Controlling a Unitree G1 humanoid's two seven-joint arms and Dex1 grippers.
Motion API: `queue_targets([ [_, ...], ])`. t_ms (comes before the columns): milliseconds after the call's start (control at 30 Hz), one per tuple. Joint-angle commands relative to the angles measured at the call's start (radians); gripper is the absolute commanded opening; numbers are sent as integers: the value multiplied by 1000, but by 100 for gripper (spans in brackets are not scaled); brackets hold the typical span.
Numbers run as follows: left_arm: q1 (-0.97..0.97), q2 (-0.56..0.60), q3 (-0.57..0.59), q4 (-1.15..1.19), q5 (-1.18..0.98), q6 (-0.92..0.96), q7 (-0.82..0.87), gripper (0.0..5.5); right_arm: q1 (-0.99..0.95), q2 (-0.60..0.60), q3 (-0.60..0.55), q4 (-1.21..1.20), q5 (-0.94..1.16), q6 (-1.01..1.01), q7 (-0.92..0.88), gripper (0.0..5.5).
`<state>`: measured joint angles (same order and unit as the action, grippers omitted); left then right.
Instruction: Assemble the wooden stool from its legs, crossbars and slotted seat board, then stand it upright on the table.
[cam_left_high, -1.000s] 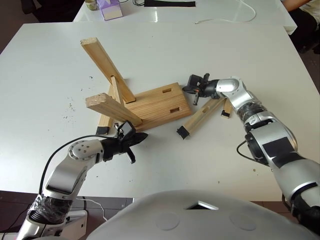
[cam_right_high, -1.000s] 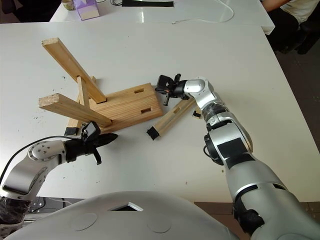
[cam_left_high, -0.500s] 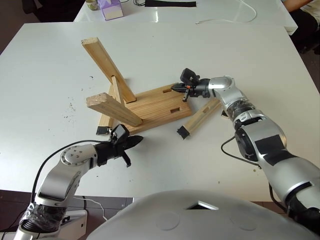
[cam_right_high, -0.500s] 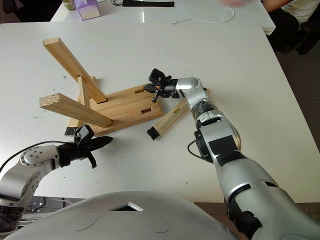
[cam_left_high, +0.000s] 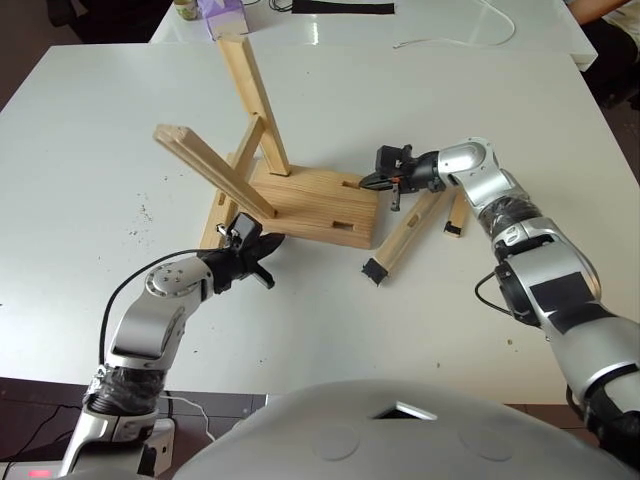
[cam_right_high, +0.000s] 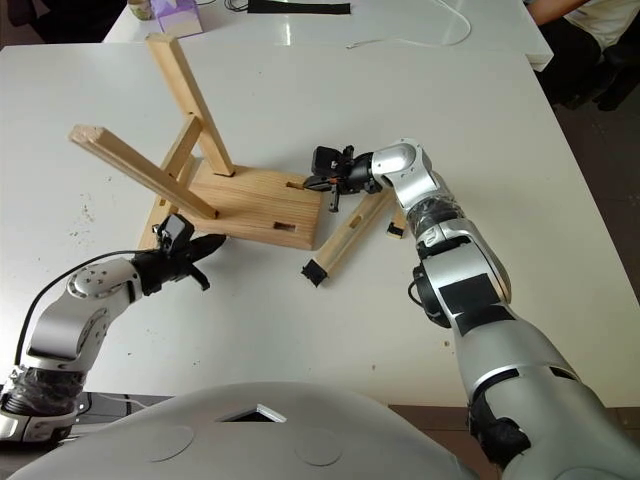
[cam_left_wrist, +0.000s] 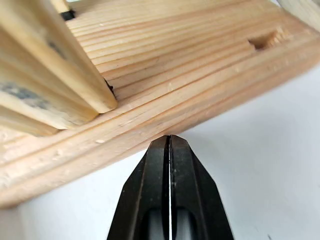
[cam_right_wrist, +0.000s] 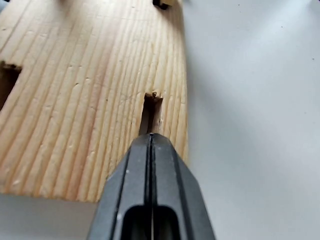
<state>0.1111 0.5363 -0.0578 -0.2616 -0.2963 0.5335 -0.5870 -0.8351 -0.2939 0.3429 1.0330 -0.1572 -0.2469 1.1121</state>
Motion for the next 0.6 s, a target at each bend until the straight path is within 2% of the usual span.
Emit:
queue_targets([
  [33, -103, -29, -2, 76, 21, -22, 8, 0, 171, -30, 84, -80, -51, 45, 106, 3],
  [400, -172, -54, 5, 211, 54, -98, -3, 0, 381, -114, 68, -587, 93, 277, 159, 3],
  [500, -171, -52, 11, 218, 54, -106, -5, 0, 406, -129, 18, -722, 158, 377, 124, 3],
  [600, -144, -39, 36, 192, 45, -101, -3, 0, 360, -137, -55, -738, 179, 422, 47, 3],
])
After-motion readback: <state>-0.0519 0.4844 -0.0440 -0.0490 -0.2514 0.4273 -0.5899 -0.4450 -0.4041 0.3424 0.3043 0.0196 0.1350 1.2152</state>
